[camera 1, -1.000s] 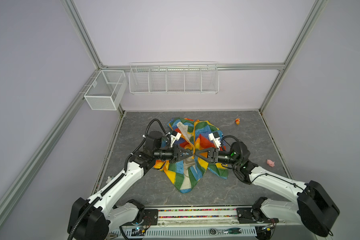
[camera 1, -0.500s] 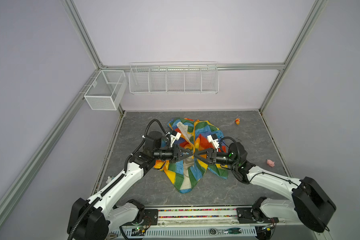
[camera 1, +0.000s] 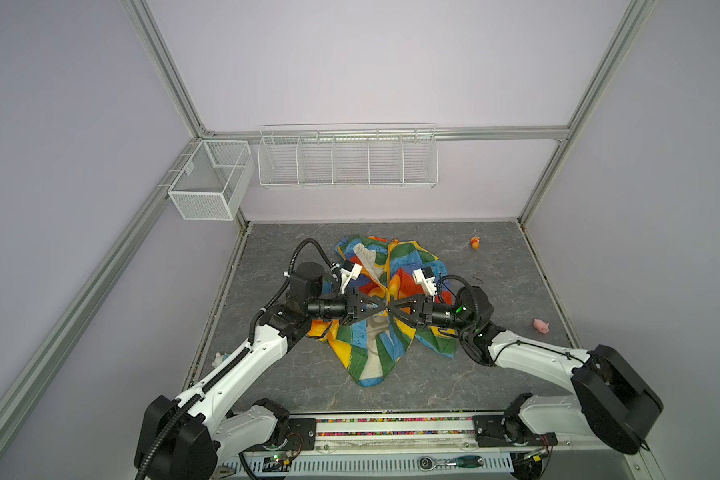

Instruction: Zip up the jacket

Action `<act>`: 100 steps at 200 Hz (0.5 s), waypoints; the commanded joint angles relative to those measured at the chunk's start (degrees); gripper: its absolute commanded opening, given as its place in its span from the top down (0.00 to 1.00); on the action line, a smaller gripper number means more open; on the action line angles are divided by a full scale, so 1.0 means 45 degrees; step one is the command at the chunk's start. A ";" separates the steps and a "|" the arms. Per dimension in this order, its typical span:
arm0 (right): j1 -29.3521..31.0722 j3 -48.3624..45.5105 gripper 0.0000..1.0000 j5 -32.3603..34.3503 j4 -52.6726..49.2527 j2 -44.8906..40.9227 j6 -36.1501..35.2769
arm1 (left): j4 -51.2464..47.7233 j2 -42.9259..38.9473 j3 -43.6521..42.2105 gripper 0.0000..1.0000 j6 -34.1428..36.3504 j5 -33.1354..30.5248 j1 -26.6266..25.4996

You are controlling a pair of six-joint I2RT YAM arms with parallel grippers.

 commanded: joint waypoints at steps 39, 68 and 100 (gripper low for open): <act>0.0104 -0.0368 0.50 -0.0123 0.2817 0.0533 0.1650 | 0.0353 -0.0239 -0.0207 1.00 -0.0088 0.0157 0.0023; 0.0114 -0.0411 0.53 -0.0065 0.2422 0.0176 0.1523 | 0.0336 -0.0253 -0.0234 1.00 -0.0074 0.0144 0.0022; 0.0116 -0.0343 0.56 -0.0084 0.1186 -0.0428 0.0951 | 0.0342 -0.0212 -0.0241 1.00 -0.0083 0.0153 0.0034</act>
